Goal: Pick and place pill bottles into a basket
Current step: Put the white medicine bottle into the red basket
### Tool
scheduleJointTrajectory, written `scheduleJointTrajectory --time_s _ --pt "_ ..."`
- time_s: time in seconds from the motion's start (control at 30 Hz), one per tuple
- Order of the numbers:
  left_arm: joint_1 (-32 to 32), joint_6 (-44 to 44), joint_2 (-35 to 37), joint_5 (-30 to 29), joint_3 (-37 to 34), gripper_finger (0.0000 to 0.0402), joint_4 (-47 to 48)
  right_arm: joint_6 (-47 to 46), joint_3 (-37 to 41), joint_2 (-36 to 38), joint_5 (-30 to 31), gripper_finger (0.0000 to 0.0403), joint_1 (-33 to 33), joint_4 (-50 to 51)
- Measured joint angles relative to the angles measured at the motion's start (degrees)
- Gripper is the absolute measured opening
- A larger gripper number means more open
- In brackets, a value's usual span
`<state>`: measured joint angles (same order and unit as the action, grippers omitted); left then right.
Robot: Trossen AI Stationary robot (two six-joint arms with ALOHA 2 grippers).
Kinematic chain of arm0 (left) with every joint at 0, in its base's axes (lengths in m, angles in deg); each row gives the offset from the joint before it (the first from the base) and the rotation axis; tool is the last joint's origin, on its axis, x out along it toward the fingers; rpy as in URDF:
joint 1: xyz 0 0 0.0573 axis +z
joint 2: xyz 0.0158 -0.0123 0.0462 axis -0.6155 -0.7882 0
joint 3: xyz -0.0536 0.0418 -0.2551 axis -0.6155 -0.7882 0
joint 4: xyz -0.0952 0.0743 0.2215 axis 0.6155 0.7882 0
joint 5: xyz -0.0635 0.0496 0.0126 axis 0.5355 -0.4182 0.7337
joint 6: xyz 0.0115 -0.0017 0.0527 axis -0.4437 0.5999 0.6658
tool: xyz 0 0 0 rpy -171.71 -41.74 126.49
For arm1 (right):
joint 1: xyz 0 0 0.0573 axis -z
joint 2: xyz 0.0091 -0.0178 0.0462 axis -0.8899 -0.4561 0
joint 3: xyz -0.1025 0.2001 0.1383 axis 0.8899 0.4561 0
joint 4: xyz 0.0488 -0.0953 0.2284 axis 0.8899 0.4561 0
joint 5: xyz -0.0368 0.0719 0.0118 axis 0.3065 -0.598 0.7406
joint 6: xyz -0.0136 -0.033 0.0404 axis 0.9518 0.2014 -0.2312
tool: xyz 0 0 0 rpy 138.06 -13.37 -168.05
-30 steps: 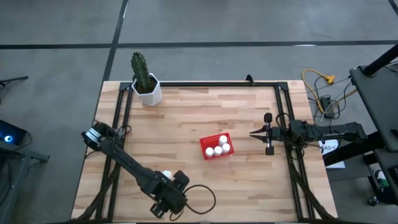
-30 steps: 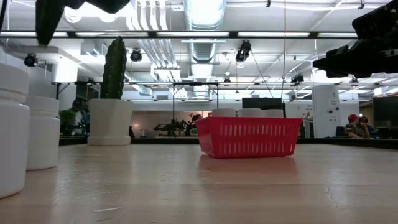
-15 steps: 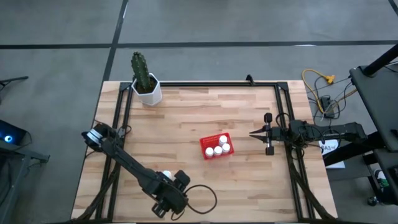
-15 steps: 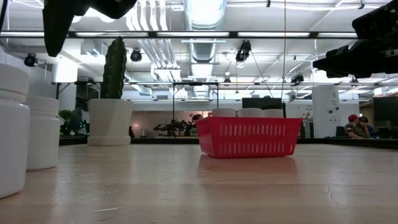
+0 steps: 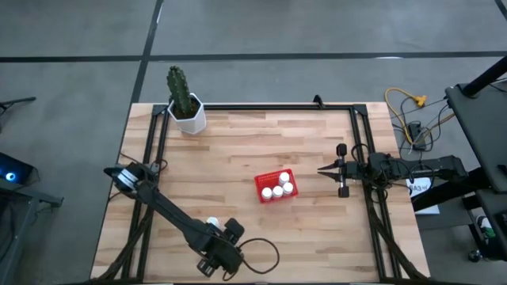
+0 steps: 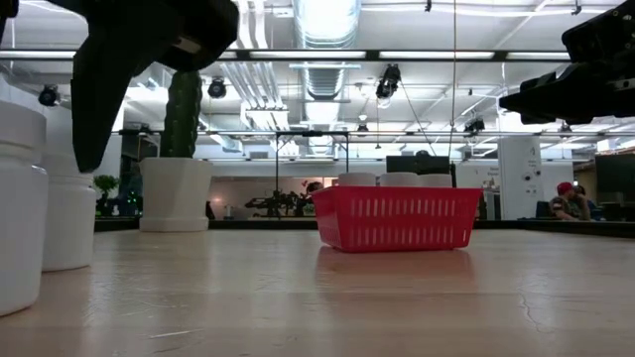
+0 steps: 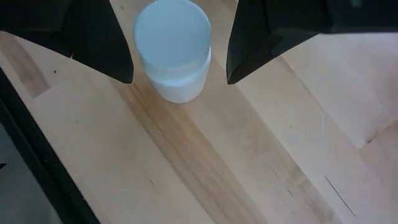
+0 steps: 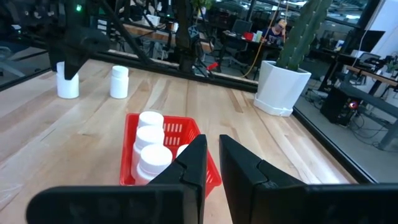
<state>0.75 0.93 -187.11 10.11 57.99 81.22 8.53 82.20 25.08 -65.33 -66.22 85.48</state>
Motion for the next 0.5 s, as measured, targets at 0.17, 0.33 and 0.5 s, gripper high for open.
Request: scheduleJointTrajectory --time_s 0.17,0.33,0.5 --pt "0.0 -0.2 -1.4 0.0 0.0 0.0240 0.1 0.0 0.0 0.0 0.0 0.0034 0.0 0.0" --pt "0.0 -1.5 -2.0 0.2 0.0 0.0240 0.1 0.0 0.0 0.0 0.0 0.0034 0.0 0.0" --pt "0.0 -1.4 -2.0 0.3 0.0 0.0240 0.0 0.0 0.0 0.0 0.0 0.0034 0.0 0.0"
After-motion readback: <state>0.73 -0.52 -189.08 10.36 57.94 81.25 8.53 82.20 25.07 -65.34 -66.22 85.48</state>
